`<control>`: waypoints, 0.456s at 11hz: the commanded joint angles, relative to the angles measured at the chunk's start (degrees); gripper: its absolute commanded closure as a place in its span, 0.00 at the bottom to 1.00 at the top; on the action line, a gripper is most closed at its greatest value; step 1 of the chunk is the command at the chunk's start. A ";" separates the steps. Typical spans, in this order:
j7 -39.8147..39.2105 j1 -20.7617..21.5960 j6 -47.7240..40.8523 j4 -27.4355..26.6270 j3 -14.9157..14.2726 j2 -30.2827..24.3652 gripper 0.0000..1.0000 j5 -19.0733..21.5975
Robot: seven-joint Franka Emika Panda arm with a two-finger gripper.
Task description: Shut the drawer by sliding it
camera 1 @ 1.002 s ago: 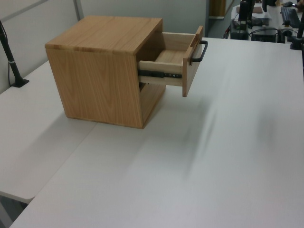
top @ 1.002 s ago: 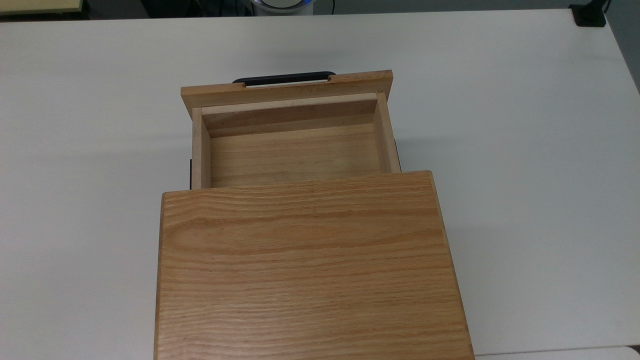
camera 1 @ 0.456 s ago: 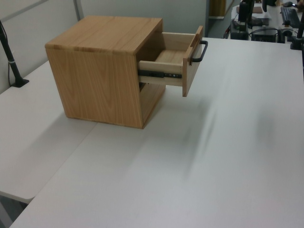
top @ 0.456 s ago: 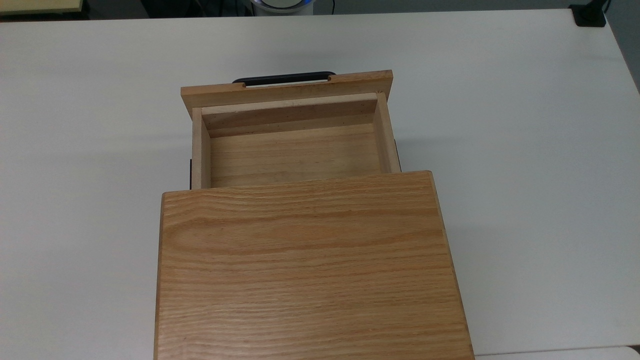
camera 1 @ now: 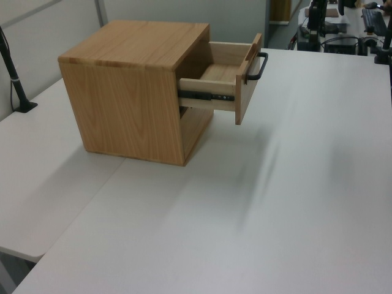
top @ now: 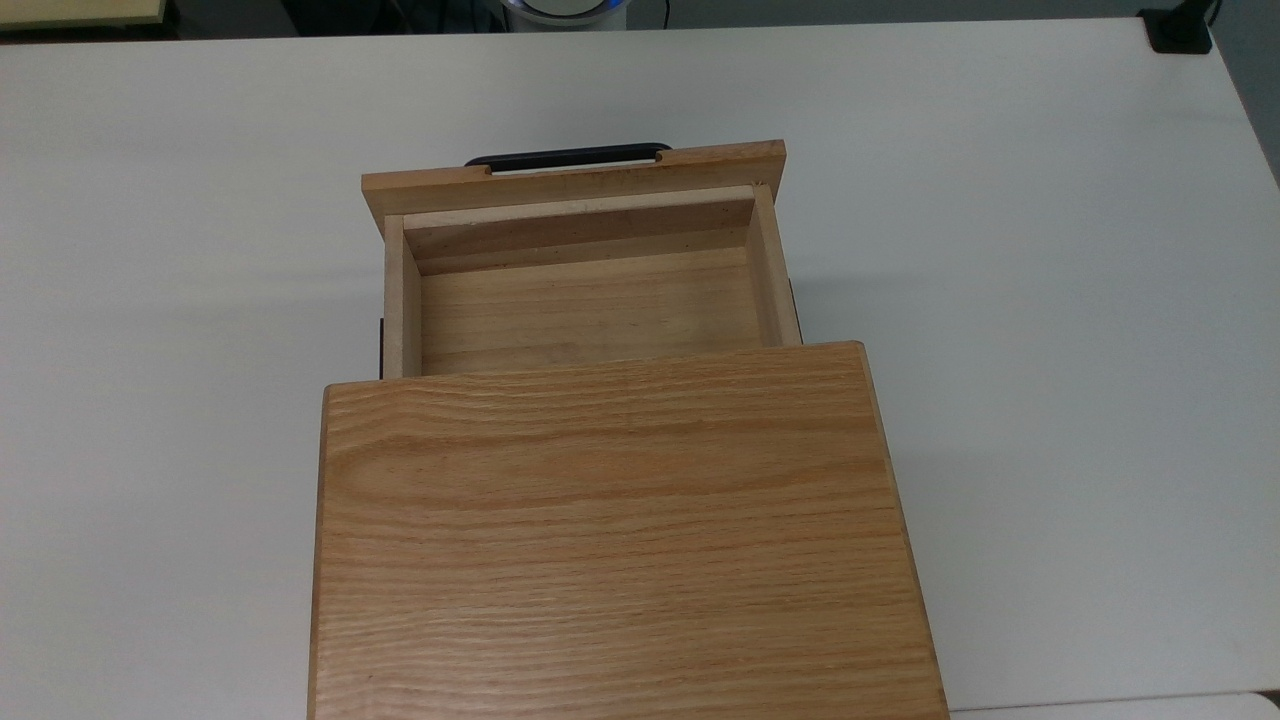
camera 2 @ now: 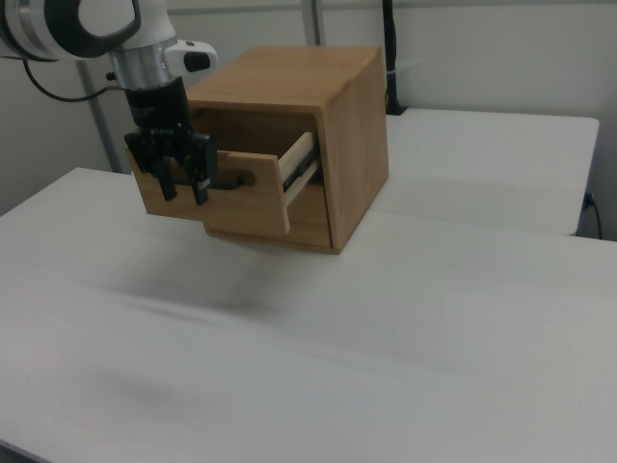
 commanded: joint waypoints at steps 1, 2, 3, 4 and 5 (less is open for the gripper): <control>-6.06 0.68 -1.30 0.59 0.35 2.82 0.93 1.86; -6.07 1.47 -0.43 0.59 0.61 3.96 0.99 2.39; -5.54 2.35 1.93 0.85 0.79 5.80 1.00 4.22; -4.93 2.88 4.91 1.02 0.79 7.30 1.00 5.81; -3.97 3.14 7.81 1.03 0.70 8.53 1.00 7.30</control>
